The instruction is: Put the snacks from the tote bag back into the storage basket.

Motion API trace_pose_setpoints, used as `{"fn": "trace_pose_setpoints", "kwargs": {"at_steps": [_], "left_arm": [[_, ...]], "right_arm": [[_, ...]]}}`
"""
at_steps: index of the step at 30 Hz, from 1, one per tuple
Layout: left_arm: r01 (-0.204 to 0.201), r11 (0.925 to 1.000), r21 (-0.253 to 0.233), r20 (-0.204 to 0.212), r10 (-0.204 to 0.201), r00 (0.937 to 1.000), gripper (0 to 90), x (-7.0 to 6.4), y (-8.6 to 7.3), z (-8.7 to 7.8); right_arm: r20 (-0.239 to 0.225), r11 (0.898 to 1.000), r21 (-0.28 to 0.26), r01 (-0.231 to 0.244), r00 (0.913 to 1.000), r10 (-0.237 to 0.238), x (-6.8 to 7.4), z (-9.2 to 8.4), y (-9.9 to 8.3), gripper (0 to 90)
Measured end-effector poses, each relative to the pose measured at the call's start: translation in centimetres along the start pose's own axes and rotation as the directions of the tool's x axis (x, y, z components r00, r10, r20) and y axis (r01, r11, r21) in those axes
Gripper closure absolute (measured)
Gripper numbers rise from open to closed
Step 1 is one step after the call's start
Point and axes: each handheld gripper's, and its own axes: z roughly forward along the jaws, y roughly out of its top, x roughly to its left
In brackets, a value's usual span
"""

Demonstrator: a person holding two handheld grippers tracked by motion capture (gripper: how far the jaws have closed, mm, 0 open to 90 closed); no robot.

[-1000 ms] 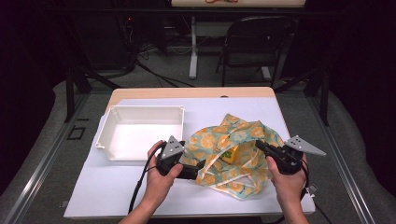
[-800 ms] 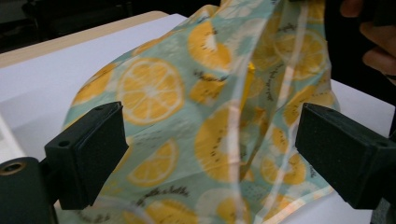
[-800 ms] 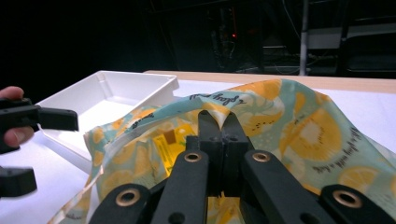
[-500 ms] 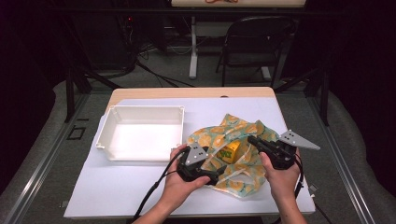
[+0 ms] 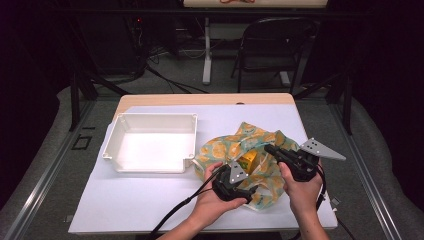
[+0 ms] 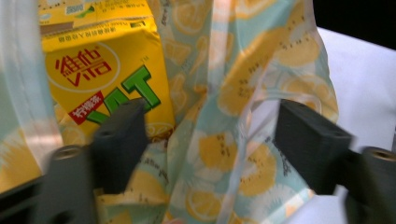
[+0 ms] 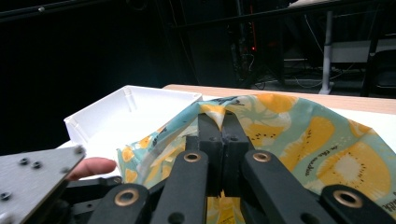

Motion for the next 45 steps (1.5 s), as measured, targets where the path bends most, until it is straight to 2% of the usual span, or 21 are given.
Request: {"fn": "trace_pose_setpoints", "kwargs": {"at_steps": [2,4,5,9,11,14,21,23,25,26,28,29,30,32,33,34,35,36,38,41,45], "left_arm": [[-0.002,0.9999,-0.011,0.004,0.002,1.0000,50.1,-0.1,0.1,0.0],[0.005,0.9999,-0.012,0.039,-0.005,0.9992,70.2,0.1,0.1,-0.1],[0.000,0.9999,-0.012,0.040,0.001,0.9992,70.2,0.2,0.2,-0.2],[0.011,0.9991,-0.042,0.090,-0.007,0.9959,89.8,1.0,0.6,-1.0],[0.018,0.9972,-0.073,0.093,-0.011,0.9956,90.0,1.7,1.1,-1.7],[0.050,0.9922,-0.114,0.079,-0.041,0.9960,90.0,3.0,2.1,-2.8],[0.138,0.9709,-0.196,0.055,-0.130,0.9901,90.0,6.8,4.1,-4.6],[0.163,0.9639,-0.210,0.045,-0.157,0.9865,90.0,7.6,4.4,-4.7],[0.196,0.9573,-0.212,0.048,-0.190,0.9805,90.0,8.5,4.6,-4.5],[0.210,0.9546,-0.212,0.048,-0.204,0.9778,90.0,9.0,4.7,-4.4],[0.243,0.9462,-0.214,0.052,-0.237,0.9702,90.0,9.7,4.9,-4.1],[0.255,0.9432,-0.213,0.053,-0.249,0.9670,90.0,9.9,5.0,-4.0],[0.264,0.9398,-0.217,0.053,-0.259,0.9646,90.0,10.1,5.1,-3.8],[0.274,0.9362,-0.220,0.047,-0.271,0.9616,90.0,10.4,5.2,-3.5],[0.279,0.9363,-0.214,0.045,-0.275,0.9603,90.0,10.6,5.4,-3.4],[0.283,0.9340,-0.218,0.041,-0.281,0.9589,90.0,10.6,5.4,-3.2],[0.287,0.9342,-0.212,0.035,-0.286,0.9575,90.0,10.8,5.4,-3.0],[0.293,0.9351,-0.199,0.030,-0.293,0.9556,90.0,11.0,5.4,-2.6],[0.306,0.9340,-0.185,0.003,-0.311,0.9505,90.0,11.5,5.3,-1.8],[0.346,0.9277,-0.140,-0.031,-0.354,0.9349,90.0,12.3,4.9,-0.4],[0.388,0.9152,-0.108,-0.091,-0.398,0.9129,90.0,12.3,4.6,1.4]], "right_arm": [[-0.003,1.000,0.000,0.005,1.0000,-0.005,0.0,0.0,0.0,89.9],[-0.002,1.000,-0.002,0.006,1.0000,-0.006,-0.1,-0.2,0.0,89.8],[-0.002,1.000,-0.002,0.006,1.0000,-0.006,-0.1,-0.2,0.0,89.8],[0.003,1.000,-0.009,0.002,1.0000,-0.002,-0.3,-0.3,0.1,89.8],[0.007,1.000,-0.012,0.002,1.0000,-0.002,-0.4,-0.4,0.1,89.7],[0.017,1.000,-0.011,0.000,0.9999,0.000,-0.7,-0.5,0.0,89.1],[0.029,1.000,0.002,-0.009,0.9995,0.009,-1.2,-0.5,-0.4,83.4],[0.028,1.000,0.002,-0.023,0.9993,0.023,-1.4,-0.4,-0.7,78.2],[0.023,0.999,0.026,-0.036,0.9991,0.036,-1.8,-0.3,-1.1,62.9],[0.023,0.999,0.026,-0.036,0.9991,0.036,-1.8,-0.3,-1.1,62.9],[0.014,0.998,0.051,-0.031,0.9995,0.030,-1.9,-0.1,-1.8,46.2],[0.014,0.998,0.051,-0.031,0.9995,0.030,-1.9,-0.1,-1.8,46.2],[0.025,0.998,0.062,-0.020,0.9995,0.018,-1.8,-0.1,-2.0,41.8],[0.041,0.995,0.101,-0.005,0.9992,0.001,-1.7,0.0,-2.5,38.9],[0.044,0.992,0.129,0.003,0.9990,-0.008,-1.8,0.1,-2.8,39.3],[0.054,0.988,0.157,0.004,0.9985,-0.012,-1.9,0.3,-3.2,45.1],[0.086,0.983,0.184,-0.007,0.9963,-0.009,-2.2,0.5,-3.6,61.0],[0.086,0.983,0.184,-0.007,0.9963,-0.009,-2.2,0.5,-3.6,61.0],[0.106,0.985,0.167,-0.047,0.9939,0.029,-2.9,0.6,-3.7,75.8],[0.135,0.989,0.130,-0.076,0.9892,0.059,-4.0,0.9,-3.3,85.8],[0.148,0.985,0.134,-0.110,0.9849,0.090,-5.1,1.9,-3.4,86.0]]}}
